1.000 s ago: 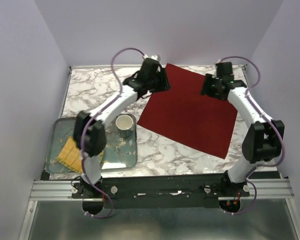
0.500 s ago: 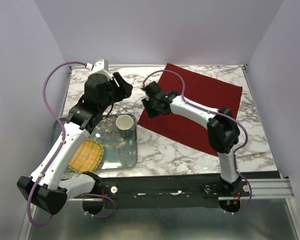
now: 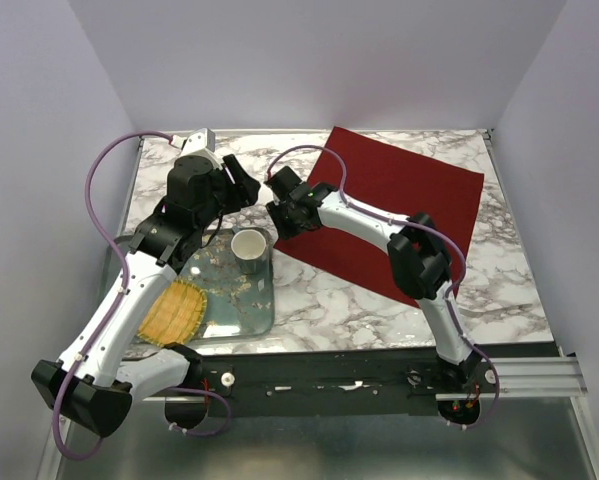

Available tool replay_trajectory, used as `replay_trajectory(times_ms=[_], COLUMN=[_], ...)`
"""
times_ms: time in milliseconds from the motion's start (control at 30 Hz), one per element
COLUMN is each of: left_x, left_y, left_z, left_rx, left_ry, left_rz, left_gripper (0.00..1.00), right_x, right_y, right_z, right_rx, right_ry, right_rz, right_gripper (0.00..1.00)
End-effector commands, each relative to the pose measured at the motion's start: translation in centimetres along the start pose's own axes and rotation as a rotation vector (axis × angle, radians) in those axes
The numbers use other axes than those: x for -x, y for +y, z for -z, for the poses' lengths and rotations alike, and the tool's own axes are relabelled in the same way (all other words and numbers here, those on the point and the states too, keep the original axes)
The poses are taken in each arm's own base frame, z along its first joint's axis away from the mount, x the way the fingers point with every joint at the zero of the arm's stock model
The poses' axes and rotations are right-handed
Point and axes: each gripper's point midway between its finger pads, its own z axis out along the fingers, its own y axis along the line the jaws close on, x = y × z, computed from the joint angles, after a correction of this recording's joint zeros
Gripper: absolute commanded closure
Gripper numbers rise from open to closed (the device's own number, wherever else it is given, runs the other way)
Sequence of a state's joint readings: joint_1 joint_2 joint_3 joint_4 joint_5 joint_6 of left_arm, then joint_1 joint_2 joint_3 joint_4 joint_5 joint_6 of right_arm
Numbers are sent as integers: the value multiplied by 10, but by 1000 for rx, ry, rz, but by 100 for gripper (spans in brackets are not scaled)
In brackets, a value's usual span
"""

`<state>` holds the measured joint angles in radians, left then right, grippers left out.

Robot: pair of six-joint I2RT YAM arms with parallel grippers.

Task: Fold the napkin, place the utensils inside, and roll it up
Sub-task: Fold the napkin

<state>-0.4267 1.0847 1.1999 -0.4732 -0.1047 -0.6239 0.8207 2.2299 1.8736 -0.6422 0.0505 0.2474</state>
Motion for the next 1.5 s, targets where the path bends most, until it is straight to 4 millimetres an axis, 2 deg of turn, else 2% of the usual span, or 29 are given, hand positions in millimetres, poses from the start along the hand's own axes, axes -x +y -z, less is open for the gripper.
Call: replay_trajectory(times_ms=[0, 233, 567, 767, 867, 933, 1067, 1100, 1167, 1200, 1233, 1400, 1467], left_x=[8, 5, 5, 4, 4, 5, 1, 1, -1, 0, -1, 1, -1], left_y=[-3, -2, -4, -3, -1, -1, 0, 1, 1, 1, 1, 3, 4], left_z=[4, 0, -6, -6, -8, -8, -12, -13, -14, -15, -15, -15, -16], left_rx=[-17, -15, -27, -24, -19, -17, -15, -13, -12, -13, -12, -4, -1], left_ry=[-26, -14, -3, 0, 0, 0, 8, 11, 14, 12, 16, 12, 16], left_rz=[-10, -5, 11, 15, 15, 16, 19, 21, 24, 27, 30, 31, 30], left_gripper=[35, 34, 34, 34, 34, 34, 34, 34, 34, 34, 34, 35, 34], right_x=[-22, -42, -60, -83, -89, -91, -75, -69, -59, -56, -54, -49, -34], right_y=[12, 18, 11, -3, -19, -21, -18, -17, -13, -12, -12, -12, -5], right_z=[-14, -29, -45, -55, -55, -53, -46, -45, -42, -42, -42, -23, -5], right_rx=[35, 28, -36, -160, -252, -272, -261, -255, -240, -237, -233, -219, -161], right_ry=[68, 117, 182, 224, 230, 223, 166, 154, 132, 126, 122, 103, 53], right_rz=[-12, -9, 12, 26, 17, 22, 13, 17, 14, 19, 15, -17, -38], right_gripper=[58, 54, 50, 48, 54, 57, 65, 76, 86, 95, 99, 99, 99])
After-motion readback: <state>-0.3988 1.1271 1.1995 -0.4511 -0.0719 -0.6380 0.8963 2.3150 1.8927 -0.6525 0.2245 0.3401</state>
